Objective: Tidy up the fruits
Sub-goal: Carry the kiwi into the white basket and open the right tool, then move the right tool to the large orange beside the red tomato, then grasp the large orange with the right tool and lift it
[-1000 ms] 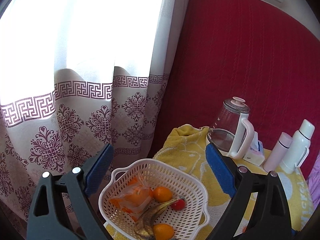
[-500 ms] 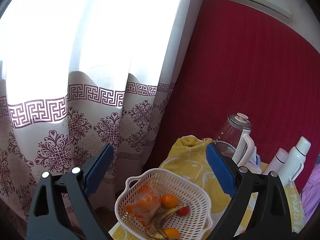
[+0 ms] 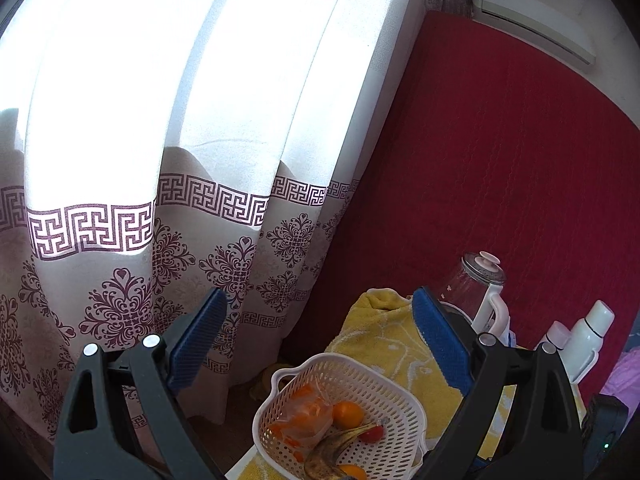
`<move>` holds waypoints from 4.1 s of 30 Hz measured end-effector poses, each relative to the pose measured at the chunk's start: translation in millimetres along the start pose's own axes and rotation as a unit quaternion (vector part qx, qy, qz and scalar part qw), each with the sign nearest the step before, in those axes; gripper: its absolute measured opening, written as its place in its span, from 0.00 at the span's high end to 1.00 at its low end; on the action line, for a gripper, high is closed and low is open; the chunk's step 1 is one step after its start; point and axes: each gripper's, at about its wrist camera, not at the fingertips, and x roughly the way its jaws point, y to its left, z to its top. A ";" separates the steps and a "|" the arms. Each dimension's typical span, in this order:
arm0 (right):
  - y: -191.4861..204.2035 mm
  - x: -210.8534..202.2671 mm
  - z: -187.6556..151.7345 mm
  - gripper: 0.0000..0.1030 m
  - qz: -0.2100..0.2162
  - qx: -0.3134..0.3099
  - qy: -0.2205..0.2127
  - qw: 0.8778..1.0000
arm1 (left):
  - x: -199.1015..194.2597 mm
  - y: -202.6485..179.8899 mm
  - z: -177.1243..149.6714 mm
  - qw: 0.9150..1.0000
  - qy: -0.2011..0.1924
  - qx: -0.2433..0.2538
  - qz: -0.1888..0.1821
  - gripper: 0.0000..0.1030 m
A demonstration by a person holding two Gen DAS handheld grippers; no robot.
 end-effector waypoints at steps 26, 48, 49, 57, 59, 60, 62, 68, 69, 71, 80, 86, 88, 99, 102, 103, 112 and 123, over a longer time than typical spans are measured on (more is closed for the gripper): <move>-28.1 3.5 -28.3 0.43 -0.056 0.041 -0.007 0.998 | -1.1 -17.7 -3.7 0.999 0.004 0.019 -0.036 0.03; -156.0 -60.0 -62.3 0.43 -0.165 0.184 -0.035 0.968 | 0.5 -69.9 -29.3 0.993 0.029 0.077 -0.083 0.03; -161.2 -61.6 -64.2 0.43 -0.169 0.190 -0.033 0.967 | 1.2 -72.6 -31.6 0.992 0.032 0.081 -0.087 0.03; -193.6 -53.7 -81.6 0.43 -0.192 0.222 -0.004 0.956 | 5.9 -90.1 -46.1 0.988 0.051 0.104 -0.104 0.03; -198.7 -48.7 -86.1 0.43 -0.188 0.229 0.006 0.955 | 6.5 -93.3 -49.4 0.987 0.053 0.110 -0.107 0.03; -200.3 -45.9 -87.4 0.43 -0.186 0.231 0.010 0.955 | 6.9 -94.8 -50.5 0.986 0.055 0.113 -0.108 0.03; -202.0 -41.2 -88.9 0.43 -0.181 0.230 0.015 0.956 | 7.8 -98.0 -52.7 0.985 0.057 0.118 -0.110 0.03; -193.1 -35.7 -86.7 0.47 -0.183 0.205 0.017 0.961 | 11.6 -105.4 -59.2 0.983 0.065 0.130 -0.112 0.03; -192.7 -35.7 -86.9 0.47 -0.183 0.205 0.017 0.961 | 12.3 -106.7 -60.6 0.983 0.067 0.132 -0.112 0.03; -194.1 -36.4 -87.3 0.47 -0.179 0.209 0.017 0.961 | 13.1 -109.9 -63.4 0.982 0.070 0.137 -0.113 0.03; -195.0 -37.4 -91.5 0.52 -0.169 0.209 0.020 0.963 | 19.0 -126.8 -81.1 0.975 0.089 0.165 -0.124 0.03; -194.4 -37.7 -90.4 0.59 -0.171 0.205 0.019 0.964 | 25.7 -142.2 -98.5 0.967 0.108 0.188 -0.132 0.03; -195.3 -41.1 -90.7 0.61 -0.169 0.209 0.016 0.963 | 27.1 -146.8 -104.2 0.964 0.114 0.197 -0.136 0.03; -210.7 -70.3 -92.1 0.61 -0.182 0.243 -0.021 0.953 | 39.2 -170.6 -145.7 0.942 0.172 0.218 -0.187 0.03; -218.9 -71.7 -97.1 0.61 -0.183 0.258 -0.020 0.948 | 44.1 -177.9 -163.7 0.932 0.196 0.225 -0.207 0.04; -221.3 -71.7 -99.0 0.61 -0.182 0.262 -0.019 0.947 | 45.2 -180.6 -170.1 0.927 0.206 0.228 -0.214 0.06; -226.0 -71.7 -105.1 0.61 -0.177 0.274 -0.020 0.945 | 57.7 -196.9 -217.9 0.885 0.289 0.240 -0.276 0.33; -224.7 -72.5 -106.0 0.61 -0.176 0.274 -0.022 0.945 | 63.9 -205.9 -240.8 0.856 0.332 0.254 -0.304 0.61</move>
